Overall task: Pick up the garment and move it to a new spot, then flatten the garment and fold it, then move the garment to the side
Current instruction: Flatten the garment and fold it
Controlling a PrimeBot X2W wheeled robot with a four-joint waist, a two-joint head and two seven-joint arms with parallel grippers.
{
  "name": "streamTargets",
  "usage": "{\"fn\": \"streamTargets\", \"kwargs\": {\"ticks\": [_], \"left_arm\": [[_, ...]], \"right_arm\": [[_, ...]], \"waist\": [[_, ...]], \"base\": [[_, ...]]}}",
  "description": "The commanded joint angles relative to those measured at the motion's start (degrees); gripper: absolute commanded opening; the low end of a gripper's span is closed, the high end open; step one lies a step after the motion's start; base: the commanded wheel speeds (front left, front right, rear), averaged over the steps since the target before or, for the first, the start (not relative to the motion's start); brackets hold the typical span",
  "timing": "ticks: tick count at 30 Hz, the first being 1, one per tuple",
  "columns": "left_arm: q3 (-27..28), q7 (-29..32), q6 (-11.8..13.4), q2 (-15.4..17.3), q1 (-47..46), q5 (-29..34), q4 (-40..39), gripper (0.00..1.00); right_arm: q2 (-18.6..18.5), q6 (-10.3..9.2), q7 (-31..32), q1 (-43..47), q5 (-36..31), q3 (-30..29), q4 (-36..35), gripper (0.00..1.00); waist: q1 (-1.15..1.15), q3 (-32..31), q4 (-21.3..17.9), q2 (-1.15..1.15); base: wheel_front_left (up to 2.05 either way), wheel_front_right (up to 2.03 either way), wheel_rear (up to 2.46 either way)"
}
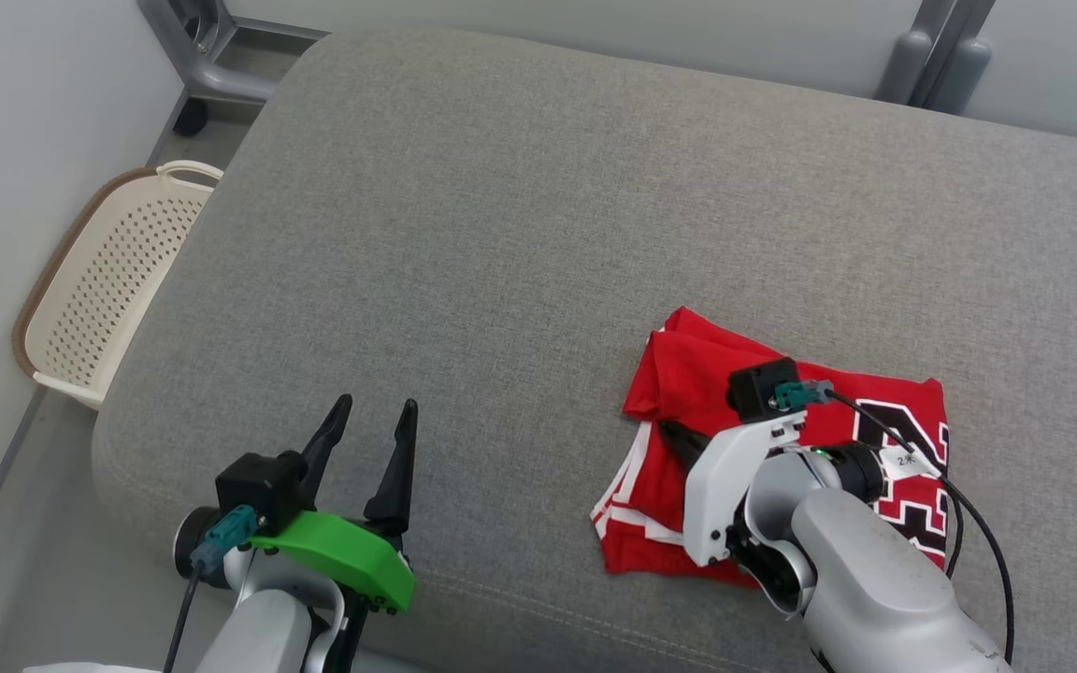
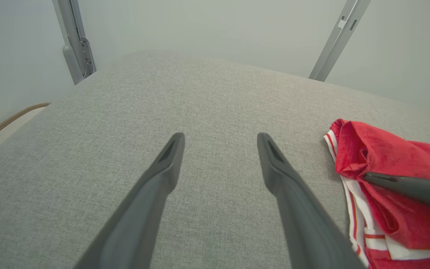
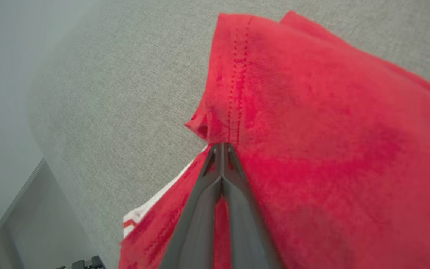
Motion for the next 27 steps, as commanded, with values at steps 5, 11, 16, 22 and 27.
{"fn": "streamTargets", "kwargs": {"ticks": [5, 11, 16, 22, 27], "left_arm": [[-0.04, -0.17, -0.22, -0.31, -0.69, -0.44, 0.43, 1.0], [0.03, -0.18, -0.33, -0.33, -0.55, -0.43, 0.62, 1.0], [0.69, -0.17, -0.04, 0.17, 0.24, -0.53, 0.63, 1.0], [1.69, -0.17, 0.35, 0.94, 1.26, -0.51, 0.06, 1.0], [1.92, -0.17, 0.6, 1.57, 1.77, -0.49, -0.4, 1.0]], "right_arm": [[-0.16, -0.01, -0.84, -1.61, 2.82, 4.08, 1.5, 0.0], [-0.17, -0.01, -0.92, -2.88, 6.1, 9.02, 0.81, 0.0], [-0.19, -0.01, -1.26, -4.21, 7.41, 10.47, -0.58, 0.17], [-0.16, -0.01, -0.53, -5.63, 6.22, 6.85, -2.05, 1.0], [-0.17, -0.01, 1.55, -4.63, 3.12, -0.13, -3.04, 1.0]], "waist": [[0.0, 0.11, 0.77, 0.0], [0.0, -0.12, 1.1, 0.0], [0.0, -0.83, 0.32, 0.0], [0.0, -2.36, -2.58, 0.0], [0.0, -3.65, -5.41, 0.0]], "base": [[0.0, 0.0, 0.0], [0.0, 0.0, 0.0], [0.0, 0.0, 0.0], [0.0, 0.0, 0.0], [0.0, 0.0, 0.0]]}}
